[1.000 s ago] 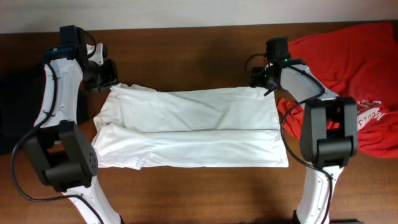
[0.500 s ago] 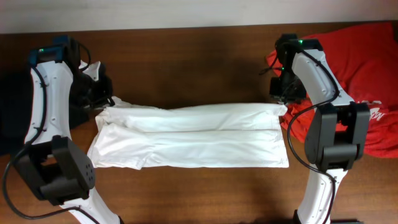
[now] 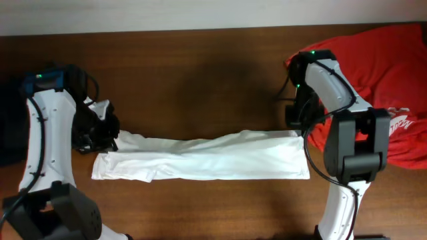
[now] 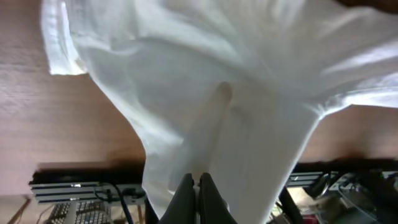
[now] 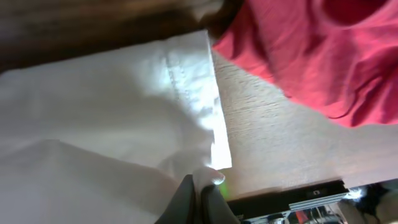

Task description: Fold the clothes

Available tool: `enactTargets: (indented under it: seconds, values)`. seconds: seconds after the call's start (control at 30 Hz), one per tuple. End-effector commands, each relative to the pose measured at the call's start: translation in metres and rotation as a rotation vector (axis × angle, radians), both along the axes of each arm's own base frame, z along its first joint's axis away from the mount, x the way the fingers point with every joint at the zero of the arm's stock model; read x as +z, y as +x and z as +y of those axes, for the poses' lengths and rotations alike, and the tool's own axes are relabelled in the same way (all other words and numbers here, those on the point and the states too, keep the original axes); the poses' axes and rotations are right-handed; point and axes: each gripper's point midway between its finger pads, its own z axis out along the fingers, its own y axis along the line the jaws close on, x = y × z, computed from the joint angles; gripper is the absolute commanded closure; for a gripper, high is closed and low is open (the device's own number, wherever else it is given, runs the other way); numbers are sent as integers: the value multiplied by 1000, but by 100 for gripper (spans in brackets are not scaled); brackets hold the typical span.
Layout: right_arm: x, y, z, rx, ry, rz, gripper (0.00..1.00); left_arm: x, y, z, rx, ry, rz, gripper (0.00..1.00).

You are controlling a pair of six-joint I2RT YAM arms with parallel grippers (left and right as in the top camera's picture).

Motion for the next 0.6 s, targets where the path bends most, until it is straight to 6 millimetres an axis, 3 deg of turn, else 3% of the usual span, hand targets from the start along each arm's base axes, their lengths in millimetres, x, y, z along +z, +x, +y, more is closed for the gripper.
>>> enactTargets:
  seconds: [0.0,0.1,0.17,0.2,0.27,0.47,0.57]
  values:
    - [3,-7,-12,28,-62,12,93,-12,-14,0,13,-2,61,100]
    - [6,-12,-15,35,-77,35,91,-16,-12,1,18,1,53,100]
    - [5,-11,-14,35,-77,27,91,-22,12,5,20,20,-47,100]
    - [5,-11,-14,35,-76,28,90,-26,46,11,20,45,-187,100]
    - [5,-12,-14,36,-76,33,90,-33,73,12,17,64,-294,100]
    - [-10,-26,-15,38,-79,72,88,-101,78,-5,-37,64,-350,95]
    - [-9,-27,-17,43,-90,79,87,-122,75,17,-40,194,-355,95]
